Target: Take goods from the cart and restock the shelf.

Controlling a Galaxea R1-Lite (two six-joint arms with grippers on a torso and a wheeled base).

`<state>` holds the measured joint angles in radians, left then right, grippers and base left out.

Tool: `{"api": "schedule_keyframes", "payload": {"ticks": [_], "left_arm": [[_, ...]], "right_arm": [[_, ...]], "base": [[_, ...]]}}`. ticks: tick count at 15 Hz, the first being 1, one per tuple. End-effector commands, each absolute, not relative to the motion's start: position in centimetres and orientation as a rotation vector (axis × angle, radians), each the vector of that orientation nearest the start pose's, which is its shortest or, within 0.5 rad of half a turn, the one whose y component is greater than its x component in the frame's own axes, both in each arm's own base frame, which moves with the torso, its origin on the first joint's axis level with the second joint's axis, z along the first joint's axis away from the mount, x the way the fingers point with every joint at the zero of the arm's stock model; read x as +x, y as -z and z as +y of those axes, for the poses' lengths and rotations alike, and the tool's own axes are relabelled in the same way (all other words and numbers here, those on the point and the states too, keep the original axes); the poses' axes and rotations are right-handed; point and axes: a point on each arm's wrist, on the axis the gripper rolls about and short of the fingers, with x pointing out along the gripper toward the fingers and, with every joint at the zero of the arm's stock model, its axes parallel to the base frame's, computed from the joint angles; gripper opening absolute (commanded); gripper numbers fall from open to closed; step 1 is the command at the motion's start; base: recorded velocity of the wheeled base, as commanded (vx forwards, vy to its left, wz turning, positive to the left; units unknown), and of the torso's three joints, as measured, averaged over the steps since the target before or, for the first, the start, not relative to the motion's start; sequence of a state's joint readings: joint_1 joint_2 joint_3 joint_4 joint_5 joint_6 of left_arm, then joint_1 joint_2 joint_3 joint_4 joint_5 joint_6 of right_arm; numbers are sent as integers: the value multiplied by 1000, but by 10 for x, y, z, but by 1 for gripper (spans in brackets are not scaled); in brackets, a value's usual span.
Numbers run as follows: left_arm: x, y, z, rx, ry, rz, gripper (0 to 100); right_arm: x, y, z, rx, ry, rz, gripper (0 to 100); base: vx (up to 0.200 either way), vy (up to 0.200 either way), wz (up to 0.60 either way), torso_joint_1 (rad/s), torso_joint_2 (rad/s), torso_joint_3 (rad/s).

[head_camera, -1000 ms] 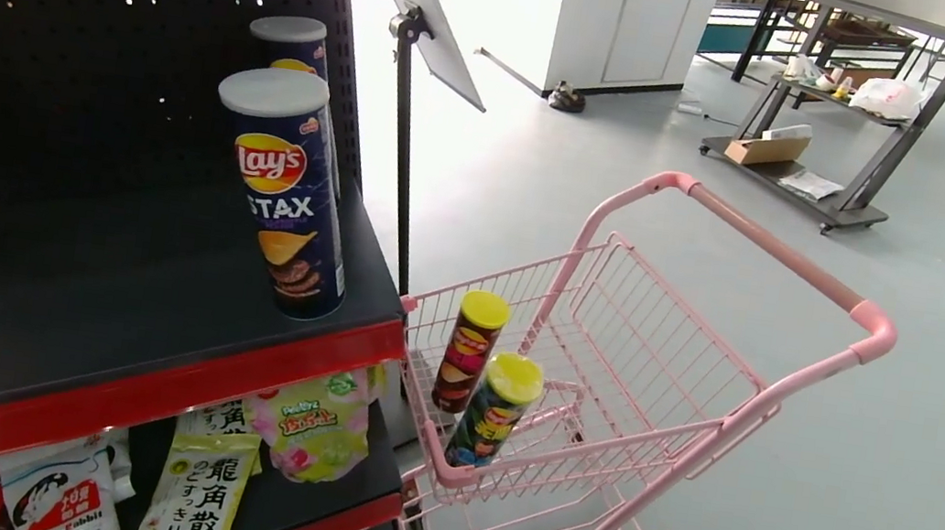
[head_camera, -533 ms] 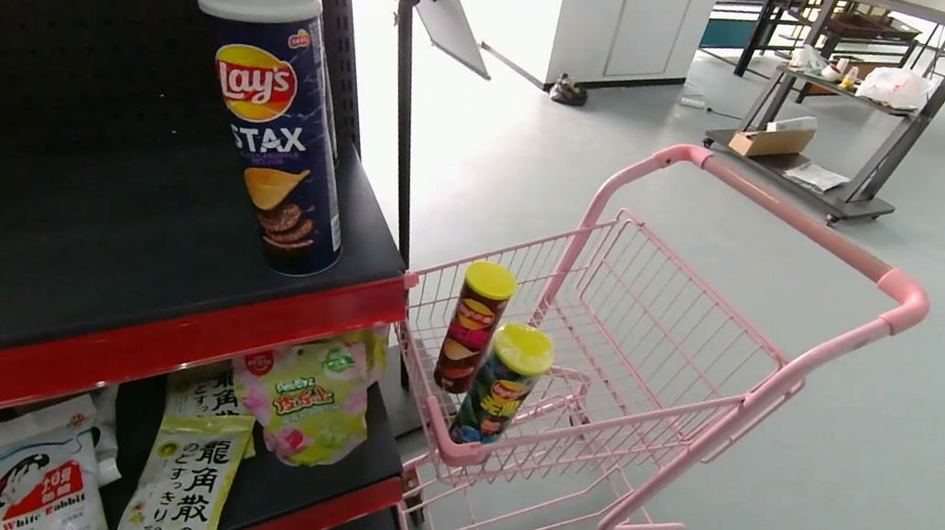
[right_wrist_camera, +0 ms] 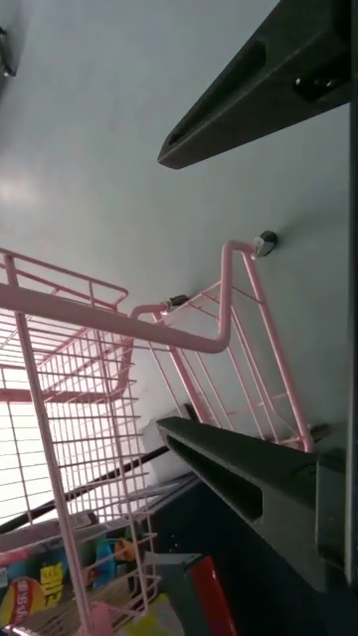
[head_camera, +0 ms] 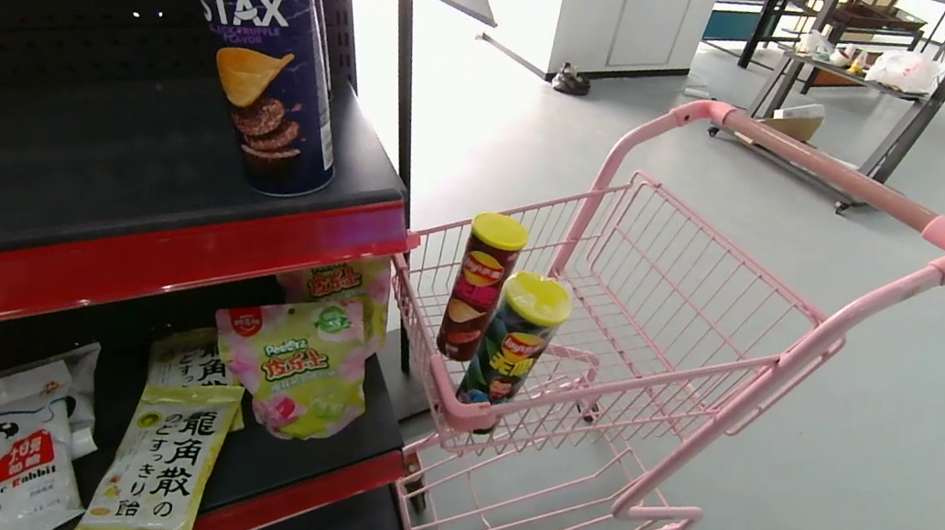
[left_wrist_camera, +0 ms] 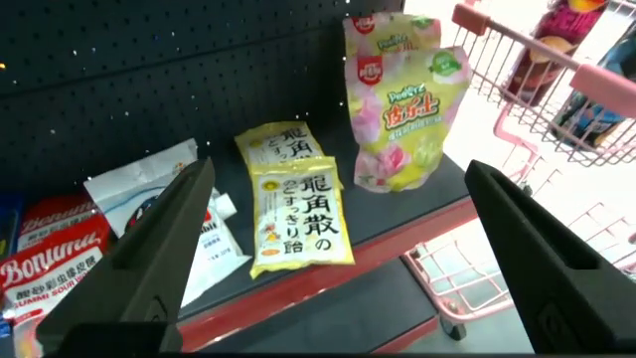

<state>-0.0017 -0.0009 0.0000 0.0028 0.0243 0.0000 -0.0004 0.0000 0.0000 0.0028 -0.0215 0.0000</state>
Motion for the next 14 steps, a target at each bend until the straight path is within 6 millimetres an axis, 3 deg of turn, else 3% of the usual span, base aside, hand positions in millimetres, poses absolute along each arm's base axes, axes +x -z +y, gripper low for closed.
{"api": "schedule_keyframes", "payload": {"ticks": [1,3,7,8,9,10,11,12,14], "left_arm": [[-23,-75,1,0,-23,3,100],[-23,-75,1,0,-23,3,100],[-23,-75,1,0,-25,3,100],[-23,-75,1,-1,-23,3,100],[-23,-75,1,0,-23,3,100],[-23,-75,1,0,-25,3,100],[-23,-75,1,0,-23,3,100],[-23,-75,1,0,-23,3,100],[-23,-75,1,0,-23,3,100]], "right_arm": [[-23,-75,0,-2,21,3,100],[-23,-75,0,-5,17,3,100],[-23,-77,0,-15,15,-8,100],[-26,-104,0,2,5,-57,100],[-12,-183,0,111,-34,-58,100],[7,-247,1,195,-78,-90,100],[23,-269,3,188,-120,-78,100],[59,-271,9,105,-192,30,100],[97,-266,16,44,-222,96,100]], "base": [[0,0,0,-100,491,383],[0,0,0,-73,398,322],[0,0,0,-15,86,71],[0,0,0,0,0,0],[0,0,0,0,0,0],[0,0,0,0,0,0],[0,0,0,0,0,0],[0,0,0,0,0,0],[0,0,0,0,0,0]]}}
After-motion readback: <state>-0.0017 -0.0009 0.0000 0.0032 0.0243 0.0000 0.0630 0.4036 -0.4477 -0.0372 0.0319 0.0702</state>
